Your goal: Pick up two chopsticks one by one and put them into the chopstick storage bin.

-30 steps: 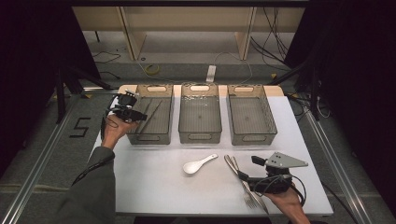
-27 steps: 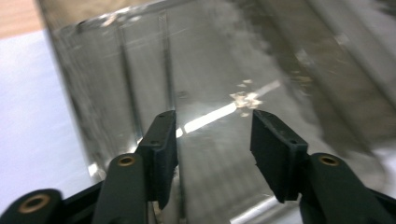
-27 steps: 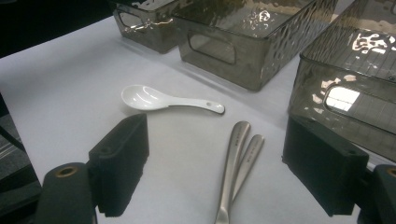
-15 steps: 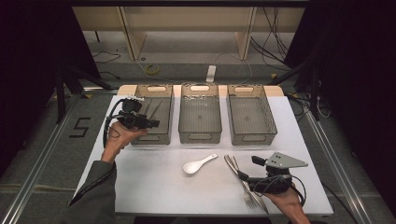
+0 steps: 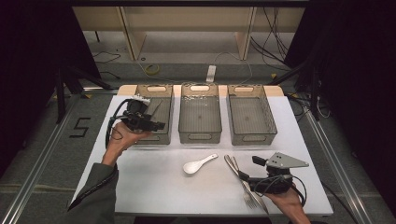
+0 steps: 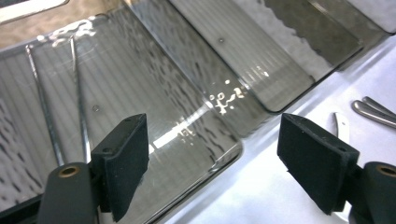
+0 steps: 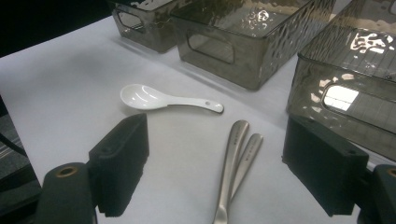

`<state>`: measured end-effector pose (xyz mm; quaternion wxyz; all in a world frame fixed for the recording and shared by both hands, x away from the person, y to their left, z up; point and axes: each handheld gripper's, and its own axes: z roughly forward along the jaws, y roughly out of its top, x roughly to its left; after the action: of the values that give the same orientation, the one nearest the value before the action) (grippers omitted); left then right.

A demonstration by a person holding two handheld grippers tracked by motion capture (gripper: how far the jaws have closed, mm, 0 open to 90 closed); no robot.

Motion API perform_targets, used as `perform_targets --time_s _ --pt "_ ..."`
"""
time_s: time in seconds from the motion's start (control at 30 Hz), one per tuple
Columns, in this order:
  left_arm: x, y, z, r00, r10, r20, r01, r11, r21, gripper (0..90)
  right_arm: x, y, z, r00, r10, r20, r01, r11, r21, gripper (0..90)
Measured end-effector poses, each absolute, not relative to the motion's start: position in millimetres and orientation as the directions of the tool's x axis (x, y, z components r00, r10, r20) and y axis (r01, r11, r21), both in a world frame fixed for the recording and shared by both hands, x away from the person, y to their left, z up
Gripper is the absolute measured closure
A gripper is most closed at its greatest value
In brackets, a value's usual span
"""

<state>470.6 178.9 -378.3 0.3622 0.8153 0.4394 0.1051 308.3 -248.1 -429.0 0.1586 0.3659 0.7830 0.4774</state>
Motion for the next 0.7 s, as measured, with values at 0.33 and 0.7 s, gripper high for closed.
perform_targets --time_s 0.33,0.7 --pt "463.6 155.3 -373.3 0.635 0.759 -0.141 0.62 -0.392 0.68 21.5 309.3 -250.6 -430.4 -0.679 0.727 0.108 0.426 0.27 0.863 23.4" --pt "456.3 133.3 -378.3 0.665 0.737 -0.12 0.609 -0.443 0.658 16.1 308.9 -251.0 -430.2 -0.679 0.726 0.107 0.422 0.268 0.866 23.4"
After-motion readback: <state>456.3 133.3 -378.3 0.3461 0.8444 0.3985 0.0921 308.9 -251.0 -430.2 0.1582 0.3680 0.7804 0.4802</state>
